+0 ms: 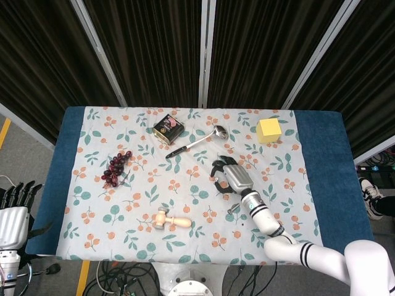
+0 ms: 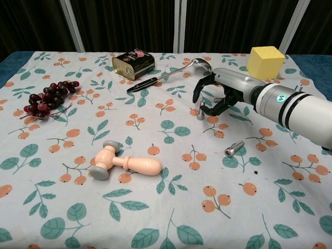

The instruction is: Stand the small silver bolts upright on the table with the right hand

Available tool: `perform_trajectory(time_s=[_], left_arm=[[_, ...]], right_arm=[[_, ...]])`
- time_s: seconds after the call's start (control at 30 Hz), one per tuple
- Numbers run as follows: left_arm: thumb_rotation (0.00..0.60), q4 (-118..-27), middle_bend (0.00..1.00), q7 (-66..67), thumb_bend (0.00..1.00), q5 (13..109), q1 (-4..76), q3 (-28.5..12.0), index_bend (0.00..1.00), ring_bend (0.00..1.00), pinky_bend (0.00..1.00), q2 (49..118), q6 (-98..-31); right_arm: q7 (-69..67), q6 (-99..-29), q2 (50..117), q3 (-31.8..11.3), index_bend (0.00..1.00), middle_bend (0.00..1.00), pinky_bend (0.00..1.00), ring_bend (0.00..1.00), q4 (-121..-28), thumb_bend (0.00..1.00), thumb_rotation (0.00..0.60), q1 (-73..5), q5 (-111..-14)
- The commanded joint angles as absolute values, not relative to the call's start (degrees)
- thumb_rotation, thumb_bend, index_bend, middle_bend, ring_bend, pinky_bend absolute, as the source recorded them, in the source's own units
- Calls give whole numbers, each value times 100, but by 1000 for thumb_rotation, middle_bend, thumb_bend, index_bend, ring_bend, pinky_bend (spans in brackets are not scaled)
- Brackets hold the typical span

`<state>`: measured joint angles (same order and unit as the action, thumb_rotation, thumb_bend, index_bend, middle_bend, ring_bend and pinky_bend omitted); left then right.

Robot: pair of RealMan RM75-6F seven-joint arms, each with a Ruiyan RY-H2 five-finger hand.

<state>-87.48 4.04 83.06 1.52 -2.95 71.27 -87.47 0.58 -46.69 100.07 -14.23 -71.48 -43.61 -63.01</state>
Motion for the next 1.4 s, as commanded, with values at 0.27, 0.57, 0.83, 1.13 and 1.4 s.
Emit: perform_trajectory(time_s=[0.27,0.57,0.83,1.13,1.4], left_arm=[[600,-8743,68,375,0,8310,128,-299,132,0,0,7109,-8790],[600,-8779,68,432,0,8316,113,-295,131,0,0,7100,-8814],[600,-8855,68,500,0,8291,94,-299,132,0,0,7068,-8829],[600,-8834,69,462,0,8245,67,-298,131,0,0,7075,-8820],[600,-8777,68,405,0,8245,54,-296,131,0,0,7105,-8824]], right_arm=[[413,-4990,9584,-1360,340,184,0,0,-7448,358,600,-4325,-6621],[1686,-4736,9230,-1425,341,189,0,0,-7190,285,600,-4660,-5999],[2476,-4466,9729,-1302,402,191,0,0,-6433,284,600,-5034,-5540],[2574,-4422,10154,-1240,427,192,0,0,-5943,284,600,-5151,-5454],[2644,-4479,10291,-1210,448,193,0,0,-5763,284,600,-5173,-5493]])
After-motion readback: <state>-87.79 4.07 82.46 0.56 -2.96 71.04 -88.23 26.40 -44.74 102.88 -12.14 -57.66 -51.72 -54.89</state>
